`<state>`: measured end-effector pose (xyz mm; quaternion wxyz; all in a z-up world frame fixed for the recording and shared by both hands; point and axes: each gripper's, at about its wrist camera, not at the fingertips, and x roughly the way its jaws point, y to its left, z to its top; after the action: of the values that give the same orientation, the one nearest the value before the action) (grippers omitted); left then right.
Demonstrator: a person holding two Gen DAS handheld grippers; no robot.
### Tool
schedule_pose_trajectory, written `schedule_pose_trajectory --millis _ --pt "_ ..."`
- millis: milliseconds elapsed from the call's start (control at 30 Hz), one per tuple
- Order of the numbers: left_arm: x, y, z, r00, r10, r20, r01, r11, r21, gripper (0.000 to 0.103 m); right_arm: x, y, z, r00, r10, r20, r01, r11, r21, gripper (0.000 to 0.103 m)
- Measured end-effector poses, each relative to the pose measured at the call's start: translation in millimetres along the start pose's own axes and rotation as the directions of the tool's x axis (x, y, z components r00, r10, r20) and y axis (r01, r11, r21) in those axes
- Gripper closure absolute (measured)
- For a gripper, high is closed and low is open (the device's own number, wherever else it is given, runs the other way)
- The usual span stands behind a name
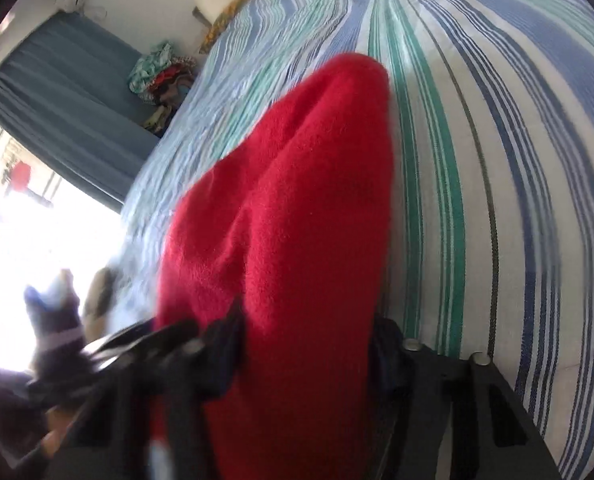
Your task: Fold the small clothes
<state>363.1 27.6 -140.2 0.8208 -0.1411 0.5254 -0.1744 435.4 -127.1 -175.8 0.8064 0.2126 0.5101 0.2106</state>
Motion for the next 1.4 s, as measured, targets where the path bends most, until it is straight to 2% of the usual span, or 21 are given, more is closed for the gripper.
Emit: schedule_pose_trajectory --millis 133,233,333,433,533,567,633,667,700,733,767,800,833,900,1033,1067,1100,1133,1167,1333,1400 --pt "-25.2 -14.3 7.2 0.997 -0.025 0.068 0.023 1.0 0.02 0.082 -20.3 42.6 6.1 0.989 -0.134 0.064 0.143 0.976 -0.166 0.071" --pt "-56.5 -32.3 13.2 0.989 -0.058 0.133 0.053 0.998 0.043 0.082 -53.1 72.6 15.6 0.977 -0.145 0.157 0.18 0.954 -0.239 0.071" --pt "-85.6 -50.7 17.8 0.979 -0.088 0.182 0.074 0.994 0.082 0.082 -89.2 93.8 25.2 0.969 -0.109 0.224 0.168 0.95 -0.263 0.072" --pt "-90.5 -61.0 18.9 0.98 -0.087 0.178 0.068 0.992 0.109 0.081 -114.0 101.0 30.9 0.962 -0.104 0.252 0.17 0.952 -0.254 0.071" --pt "-66.9 -62.2 3.2 0.993 -0.04 0.109 0.029 0.994 0.104 0.072 -115.7 92.2 25.9 0.963 -0.133 0.235 0.187 0.956 -0.225 0.071" --pt "-56.9 -60.7 -5.3 0.997 -0.008 0.073 0.001 0.996 0.093 0.063 -112.5 86.6 20.7 0.964 -0.15 0.218 0.198 0.956 -0.217 0.069" --pt "-48.2 -57.0 -32.2 0.998 0.058 0.019 -0.06 0.993 0.105 0.059 -101.1 72.4 4.9 0.963 -0.22 0.154 0.252 0.939 -0.234 0.047" --pt "-51.5 -57.3 -45.8 0.994 0.103 0.023 -0.105 0.986 0.129 0.058 -94.4 63.2 -4.3 0.952 -0.284 0.116 0.304 0.921 -0.243 0.024" --pt "-60.2 -59.1 -58.8 0.988 0.149 0.043 -0.154 0.976 0.156 0.052 -96.7 52.1 -15.4 0.938 -0.331 0.103 0.346 0.907 -0.239 0.02" --pt "-72.6 -62.4 -71.3 0.979 0.189 0.078 -0.2 0.963 0.181 0.046 -106.8 42.3 -27.3 0.93 -0.35 0.112 0.367 0.903 -0.225 0.02" --pt "-87.2 -66.2 -83.7 0.965 0.232 0.123 -0.253 0.947 0.198 0.028 -122.1 34.9 -38.5 0.926 -0.353 0.132 0.374 0.904 -0.208 0.02" --pt "-103.3 -71.4 -95.8 0.944 0.277 0.177 -0.311 0.927 0.209 0.01 -138.6 31.7 -49.0 0.921 -0.356 0.159 0.383 0.903 -0.193 0.017" --pt "-118.9 -78.0 -107.4 0.918 0.321 0.235 -0.37 0.905 0.211 0.005 -154.8 31.0 -59.4 0.912 -0.367 0.183 0.399 0.898 -0.186 0.013" --pt "-141.8 -90.1 -124.5 0.86 0.403 0.312 -0.475 0.855 0.207 0.003 -182.4 36.3 -81.4 0.9 -0.386 0.205 0.423 0.886 -0.191 0.006" --pt "-172.3 -110.1 -158.3 0.764 0.569 0.305 -0.627 0.765 0.146 0.002 -224.0 59.0 -126.7 0.921 -0.352 0.165 0.381 0.901 -0.207 0.005" --pt "-179.5 -115.8 -167.1 0.749 0.586 0.31 -0.647 0.747 0.152 0.002 -231.6 66.0 -139.6 0.927 -0.343 0.152 0.369 0.907 -0.202 0.003" --pt "-187.0 -119.7 -176.4 0.743 0.59 0.316 -0.655 0.739 0.16 0.002 -238.2 72.9 -152.3 0.932 -0.335 0.139 0.358 0.913 -0.196 0.001" --pt "-194.1 -122.5 -183.7 0.744 0.59 0.313 -0.654 0.738 0.164 0.002 -244.1 78.6 -165.2 0.936 -0.328 0.129 0.348 0.918 -0.19 0.001" --pt "-201.4 -125.3 -189.2 0.755 0.585 0.296 -0.644 0.748 0.163 0.002 -249.5 84.8 -176.8 0.937 -0.327 0.124 0.345 0.92 -0.186 0.001" --pt "-228.2 -129.6 -202.6 0.883 0.435 0.177 -0.457 0.883 0.107 0.002 -264.4 114.9 -226.5 0.922 -0.373 0.102 0.386 0.902 -0.193 0.0" --pt "-234.4 -129.5 -205.5 0.908 0.382 0.174 -0.398 0.915 0.068 0.002 -270.4 121.9 -236.0 0.925 -0.369 0.092 0.38 0.906 -0.189 0.001"
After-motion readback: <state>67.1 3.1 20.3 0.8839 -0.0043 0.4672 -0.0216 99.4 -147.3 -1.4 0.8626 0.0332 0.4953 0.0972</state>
